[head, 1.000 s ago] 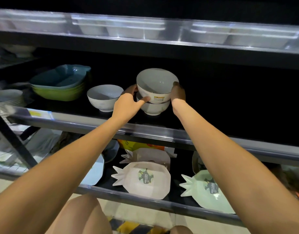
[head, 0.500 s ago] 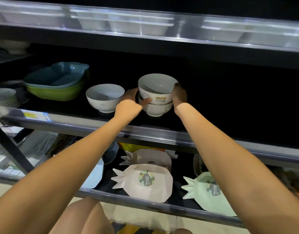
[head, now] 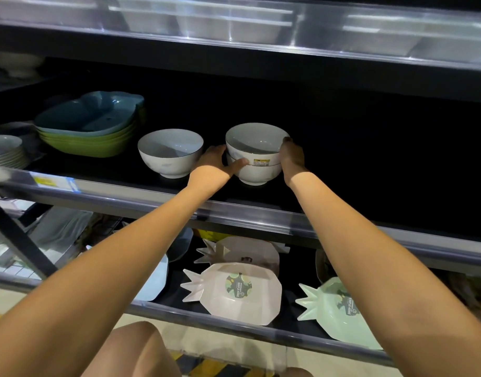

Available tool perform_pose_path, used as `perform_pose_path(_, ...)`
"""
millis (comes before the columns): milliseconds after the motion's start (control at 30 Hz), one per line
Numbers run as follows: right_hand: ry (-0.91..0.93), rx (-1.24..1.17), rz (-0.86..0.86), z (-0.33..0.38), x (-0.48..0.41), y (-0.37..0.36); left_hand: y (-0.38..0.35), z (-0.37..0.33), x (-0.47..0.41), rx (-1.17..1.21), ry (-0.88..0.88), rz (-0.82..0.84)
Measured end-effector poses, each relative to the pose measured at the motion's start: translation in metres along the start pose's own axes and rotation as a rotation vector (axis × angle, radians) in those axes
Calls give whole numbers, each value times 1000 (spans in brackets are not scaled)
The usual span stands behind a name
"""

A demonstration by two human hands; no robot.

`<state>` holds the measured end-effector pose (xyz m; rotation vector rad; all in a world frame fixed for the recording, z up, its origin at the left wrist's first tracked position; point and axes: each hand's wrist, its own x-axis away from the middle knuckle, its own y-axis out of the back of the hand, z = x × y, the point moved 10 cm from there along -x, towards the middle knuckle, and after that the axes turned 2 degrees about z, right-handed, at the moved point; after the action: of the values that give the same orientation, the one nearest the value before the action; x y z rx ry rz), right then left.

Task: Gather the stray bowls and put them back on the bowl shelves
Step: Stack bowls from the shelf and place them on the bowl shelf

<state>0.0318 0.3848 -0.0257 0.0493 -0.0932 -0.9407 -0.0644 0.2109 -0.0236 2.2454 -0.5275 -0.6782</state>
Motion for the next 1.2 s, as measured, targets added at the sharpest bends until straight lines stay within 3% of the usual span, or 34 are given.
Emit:
perform_pose_path(400,46,146,52,5,0,3,0,-5,11,-15,78,71)
perform_pose_path(500,150,334,67,13,7,5,3,-9,23,-144,115,78)
perform_pose_path(700,401,960,-60,41,45,18,30,-39,60,-531,68,-8)
perform_pose_path(800,637,1142,-22,49,77,10,40,-51,81,-592,44,-21)
perform_pose_path(933,886,1189,91,51,120,0,55,-58,107,-672,40,-40)
perform_pose_path(1200,1071,1202,198,53,169,-40,92,-23,133,-766,81,-28)
